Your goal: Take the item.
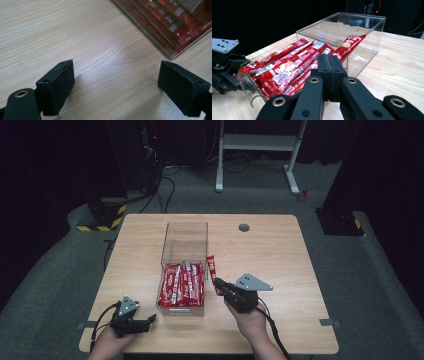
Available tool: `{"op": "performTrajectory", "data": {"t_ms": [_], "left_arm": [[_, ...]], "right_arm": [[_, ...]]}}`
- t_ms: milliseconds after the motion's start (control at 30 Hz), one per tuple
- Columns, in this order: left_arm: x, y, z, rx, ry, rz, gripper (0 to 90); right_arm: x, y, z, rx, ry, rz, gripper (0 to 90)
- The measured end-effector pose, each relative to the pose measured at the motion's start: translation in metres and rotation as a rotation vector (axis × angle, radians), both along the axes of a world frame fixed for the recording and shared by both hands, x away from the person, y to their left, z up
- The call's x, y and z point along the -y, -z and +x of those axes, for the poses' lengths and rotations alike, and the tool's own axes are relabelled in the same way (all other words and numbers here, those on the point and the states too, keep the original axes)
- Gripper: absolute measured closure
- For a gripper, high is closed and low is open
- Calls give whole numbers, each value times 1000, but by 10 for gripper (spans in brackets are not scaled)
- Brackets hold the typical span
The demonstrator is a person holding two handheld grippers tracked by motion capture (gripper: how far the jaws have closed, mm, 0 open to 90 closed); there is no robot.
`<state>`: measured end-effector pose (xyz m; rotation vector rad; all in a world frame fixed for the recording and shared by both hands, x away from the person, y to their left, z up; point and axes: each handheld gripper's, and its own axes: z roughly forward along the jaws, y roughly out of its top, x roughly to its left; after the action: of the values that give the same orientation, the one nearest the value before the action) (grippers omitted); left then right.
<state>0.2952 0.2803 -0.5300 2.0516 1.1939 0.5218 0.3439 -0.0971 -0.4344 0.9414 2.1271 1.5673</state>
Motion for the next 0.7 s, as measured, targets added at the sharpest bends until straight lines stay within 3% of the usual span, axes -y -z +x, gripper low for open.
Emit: {"op": "performTrajectory", "data": {"t_ms": [700], "left_arm": [[0,0,0,2,1,3,142]], "right_arm": [[15,12,15,-21,79,-31,900]]}}
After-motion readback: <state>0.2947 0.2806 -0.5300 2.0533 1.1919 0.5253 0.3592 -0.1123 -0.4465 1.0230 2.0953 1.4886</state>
